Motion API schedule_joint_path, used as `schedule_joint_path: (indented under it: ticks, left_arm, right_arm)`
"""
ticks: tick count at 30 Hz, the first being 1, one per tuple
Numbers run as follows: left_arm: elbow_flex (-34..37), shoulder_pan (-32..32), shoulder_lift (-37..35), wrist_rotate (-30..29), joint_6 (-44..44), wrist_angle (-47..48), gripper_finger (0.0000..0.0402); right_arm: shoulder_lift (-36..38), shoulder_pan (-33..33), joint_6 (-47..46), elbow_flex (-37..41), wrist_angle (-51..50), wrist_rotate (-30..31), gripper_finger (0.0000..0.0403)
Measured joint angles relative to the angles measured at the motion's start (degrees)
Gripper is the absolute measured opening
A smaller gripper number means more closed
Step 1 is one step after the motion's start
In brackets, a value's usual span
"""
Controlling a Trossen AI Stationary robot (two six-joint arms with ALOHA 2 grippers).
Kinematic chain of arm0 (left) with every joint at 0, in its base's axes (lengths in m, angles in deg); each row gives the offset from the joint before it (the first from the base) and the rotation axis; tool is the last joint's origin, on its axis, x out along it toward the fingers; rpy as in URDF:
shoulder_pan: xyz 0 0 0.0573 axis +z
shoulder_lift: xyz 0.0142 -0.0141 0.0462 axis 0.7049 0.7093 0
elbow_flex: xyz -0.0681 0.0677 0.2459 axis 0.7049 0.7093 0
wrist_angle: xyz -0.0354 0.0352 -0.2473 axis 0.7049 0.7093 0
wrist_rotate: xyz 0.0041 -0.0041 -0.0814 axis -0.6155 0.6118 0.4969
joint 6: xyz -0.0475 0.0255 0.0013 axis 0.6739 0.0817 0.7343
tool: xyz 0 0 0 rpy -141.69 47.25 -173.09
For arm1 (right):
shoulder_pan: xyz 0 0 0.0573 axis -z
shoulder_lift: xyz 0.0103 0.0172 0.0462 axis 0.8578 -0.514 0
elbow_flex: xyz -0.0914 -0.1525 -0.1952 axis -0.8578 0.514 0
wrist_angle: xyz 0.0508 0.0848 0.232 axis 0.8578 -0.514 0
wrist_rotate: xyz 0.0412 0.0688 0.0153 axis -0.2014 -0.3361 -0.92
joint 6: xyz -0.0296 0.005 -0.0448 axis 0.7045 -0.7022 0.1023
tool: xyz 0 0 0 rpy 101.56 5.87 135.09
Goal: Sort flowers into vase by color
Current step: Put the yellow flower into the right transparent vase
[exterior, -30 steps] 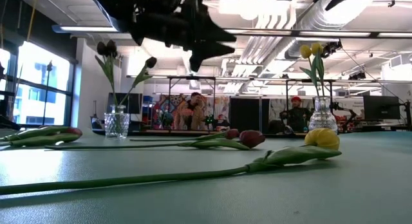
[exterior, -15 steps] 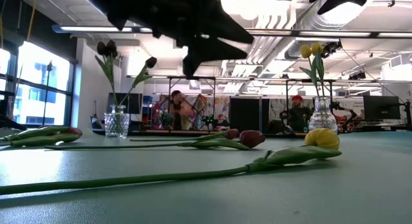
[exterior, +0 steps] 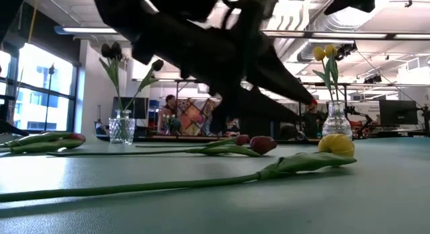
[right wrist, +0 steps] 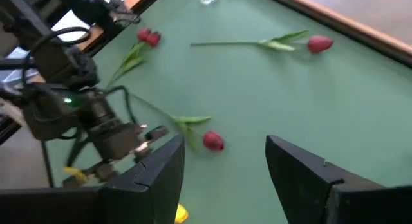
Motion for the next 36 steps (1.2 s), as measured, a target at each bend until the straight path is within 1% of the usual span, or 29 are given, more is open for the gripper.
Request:
schedule_joint_path:
  ticks: [5,8,13,16,22,25,28,32,36]
  left_arm:
    - [-4.88,0.04,4.13,0.26,1.97,2.87,0.0129]
    - [-6.96,0.04,5.09,0.5,1.94,5.59,0.0129]
    - [-7.07,0.02,5.17,0.04,1.93,8.76,0.0129]
    - [-7.07,-0.03,5.17,0.09,1.86,9.33,0.0129]
    - [-7.07,-0.87,5.17,0.07,0.38,10.61,0.0129]
    - [-7.07,-0.98,5.17,0.07,0.39,10.44,0.0129]
    - [-7.07,-1.44,5.43,-1.02,0.3,10.31,0.0129]
    - [-7.07,-2.15,6.75,-1.87,0.53,9.86,0.0129]
    - [-7.12,-2.32,7.16,-1.38,2.06,9.4,0.0127]
  right_arm:
    - [0.05,-5.45,-4.15,1.79,-0.2,3.61,0.0206]
    - [-0.1,-8.14,-6.03,2.32,0.0,5.16,0.0206]
    - [-0.2,-11.59,-6.91,2.35,-0.06,5.35,0.0206]
    - [-0.03,-13.39,-7.57,2.35,-0.1,7.61,0.0206]
    - [0.03,-15.24,-7.64,2.35,-0.3,8.29,0.0206]
    - [0.01,-15.98,-7.6,2.35,-0.36,9.91,0.0206]
    - [0.06,-16.33,-7.6,2.35,-0.4,10.38,0.0206]
    - [0.06,-16.94,-7.77,2.35,-0.51,10.5,0.0206]
    - [0.05,-17.96,-8.86,2.35,-1.08,10.65,0.0206]
